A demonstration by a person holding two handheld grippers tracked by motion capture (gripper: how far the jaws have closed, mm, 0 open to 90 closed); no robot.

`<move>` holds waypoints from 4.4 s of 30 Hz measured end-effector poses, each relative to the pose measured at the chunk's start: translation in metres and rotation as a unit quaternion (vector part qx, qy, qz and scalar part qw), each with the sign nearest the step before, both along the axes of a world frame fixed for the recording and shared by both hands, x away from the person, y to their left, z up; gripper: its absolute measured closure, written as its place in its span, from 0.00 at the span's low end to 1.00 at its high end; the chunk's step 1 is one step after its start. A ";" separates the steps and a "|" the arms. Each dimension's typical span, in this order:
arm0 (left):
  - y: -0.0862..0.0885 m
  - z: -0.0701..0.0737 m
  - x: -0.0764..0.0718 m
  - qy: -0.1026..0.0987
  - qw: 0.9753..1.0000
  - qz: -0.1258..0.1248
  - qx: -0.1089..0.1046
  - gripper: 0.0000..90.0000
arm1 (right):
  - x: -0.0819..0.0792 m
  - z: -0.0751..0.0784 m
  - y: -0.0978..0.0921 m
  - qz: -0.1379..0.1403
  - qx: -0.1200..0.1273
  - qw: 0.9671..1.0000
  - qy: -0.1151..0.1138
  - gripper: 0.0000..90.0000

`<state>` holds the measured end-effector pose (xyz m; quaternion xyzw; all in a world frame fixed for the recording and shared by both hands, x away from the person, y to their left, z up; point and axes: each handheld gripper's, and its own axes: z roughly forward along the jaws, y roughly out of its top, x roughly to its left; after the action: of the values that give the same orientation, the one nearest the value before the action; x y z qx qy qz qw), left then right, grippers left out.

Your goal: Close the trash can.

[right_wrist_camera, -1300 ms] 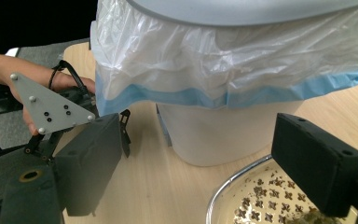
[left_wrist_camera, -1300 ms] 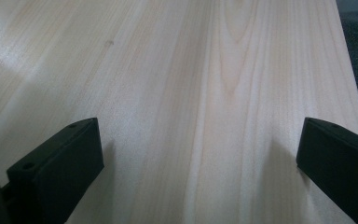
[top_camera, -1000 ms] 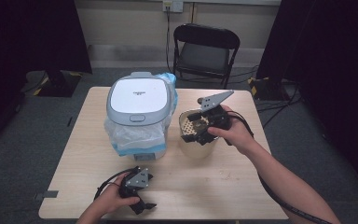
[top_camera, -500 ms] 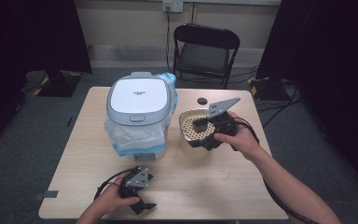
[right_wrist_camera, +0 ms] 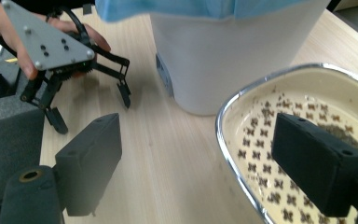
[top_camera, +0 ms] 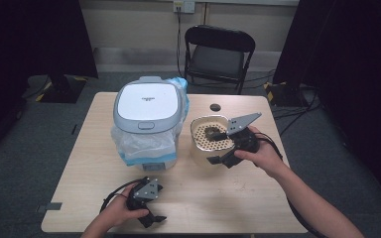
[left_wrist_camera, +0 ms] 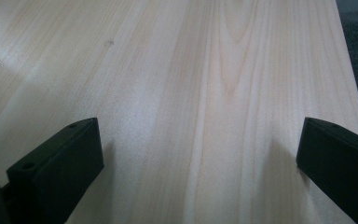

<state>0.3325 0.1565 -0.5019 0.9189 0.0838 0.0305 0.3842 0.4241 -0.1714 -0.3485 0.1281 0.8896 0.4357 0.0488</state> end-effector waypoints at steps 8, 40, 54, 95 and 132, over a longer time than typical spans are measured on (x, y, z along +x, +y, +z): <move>0.000 0.000 0.000 -0.001 1.000 -0.001 -0.001 0.00 | -0.004 -0.011 -0.014 -0.010 0.003 1.000 0.007 0.17; 0.000 0.000 0.000 -0.001 1.000 -0.001 0.002 0.00 | -0.019 -0.057 -0.040 -0.024 -0.002 0.999 0.028 0.17; 0.000 0.000 0.000 -0.001 1.000 -0.001 0.000 0.00 | -0.022 -0.076 -0.052 -0.035 -0.003 0.999 0.037 0.17; 0.000 0.000 0.000 -0.001 1.000 -0.002 0.003 0.00 | -0.039 -0.111 -0.088 -0.062 -0.016 0.997 0.048 0.17; 0.000 0.000 0.000 -0.002 1.000 -0.002 0.002 0.00 | -0.051 -0.138 -0.109 -0.081 -0.030 0.996 0.033 0.17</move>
<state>0.3328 0.1566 -0.5018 0.9196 0.0816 0.0314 0.3829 0.3733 -0.2800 -0.4870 0.2122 0.8902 0.3989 0.0581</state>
